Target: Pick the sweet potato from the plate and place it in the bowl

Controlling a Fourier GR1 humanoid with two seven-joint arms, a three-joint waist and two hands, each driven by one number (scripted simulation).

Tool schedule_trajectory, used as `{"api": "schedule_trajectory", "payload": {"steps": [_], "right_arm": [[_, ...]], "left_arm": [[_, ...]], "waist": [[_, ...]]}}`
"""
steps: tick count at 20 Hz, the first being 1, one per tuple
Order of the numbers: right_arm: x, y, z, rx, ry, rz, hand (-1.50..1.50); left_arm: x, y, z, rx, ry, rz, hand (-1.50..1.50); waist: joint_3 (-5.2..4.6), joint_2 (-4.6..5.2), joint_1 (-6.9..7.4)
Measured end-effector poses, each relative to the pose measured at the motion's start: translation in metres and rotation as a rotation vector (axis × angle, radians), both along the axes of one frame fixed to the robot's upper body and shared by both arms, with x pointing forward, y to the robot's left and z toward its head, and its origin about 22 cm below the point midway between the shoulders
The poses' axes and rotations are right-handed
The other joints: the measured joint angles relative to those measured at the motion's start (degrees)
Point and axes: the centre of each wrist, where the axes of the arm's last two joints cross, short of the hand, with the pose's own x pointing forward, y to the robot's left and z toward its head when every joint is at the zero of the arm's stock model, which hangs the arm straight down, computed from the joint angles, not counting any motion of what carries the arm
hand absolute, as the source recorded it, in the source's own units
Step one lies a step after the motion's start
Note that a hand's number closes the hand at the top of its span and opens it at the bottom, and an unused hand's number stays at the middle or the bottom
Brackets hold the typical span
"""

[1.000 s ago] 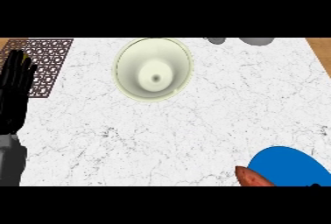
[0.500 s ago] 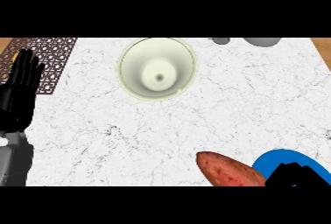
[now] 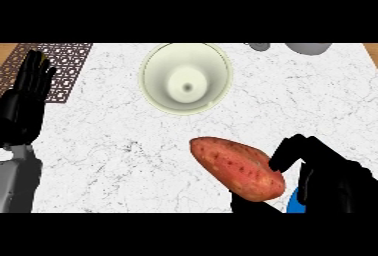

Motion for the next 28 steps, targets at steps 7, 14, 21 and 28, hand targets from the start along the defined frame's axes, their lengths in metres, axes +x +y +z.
{"api": "schedule_trajectory", "payload": {"steps": [7,14,21,28], "right_arm": [[0.066,0.017,0.012,0.024,0.086,0.042,1.5],[0.139,0.042,0.015,0.04,0.214,0.048,1.5],[0.189,0.064,-0.013,-0.008,0.328,-0.027,1.5],[0.22,0.049,-0.048,0.132,0.369,-0.116,-1.5]], "left_arm": [[0.007,-0.007,0.003,-0.002,-0.005,-0.014,0.0],[0.008,-0.007,0.002,-0.003,-0.003,-0.024,0.0],[0.009,-0.003,0.001,0.004,-0.006,-0.012,0.0],[0.012,-0.006,0.003,0.003,-0.015,-0.017,0.0]], "waist": [[0.07,0.14,0.9],[0.13,0.26,1.55],[0.18,0.15,1.09],[0.28,0.36,1.21]]}}
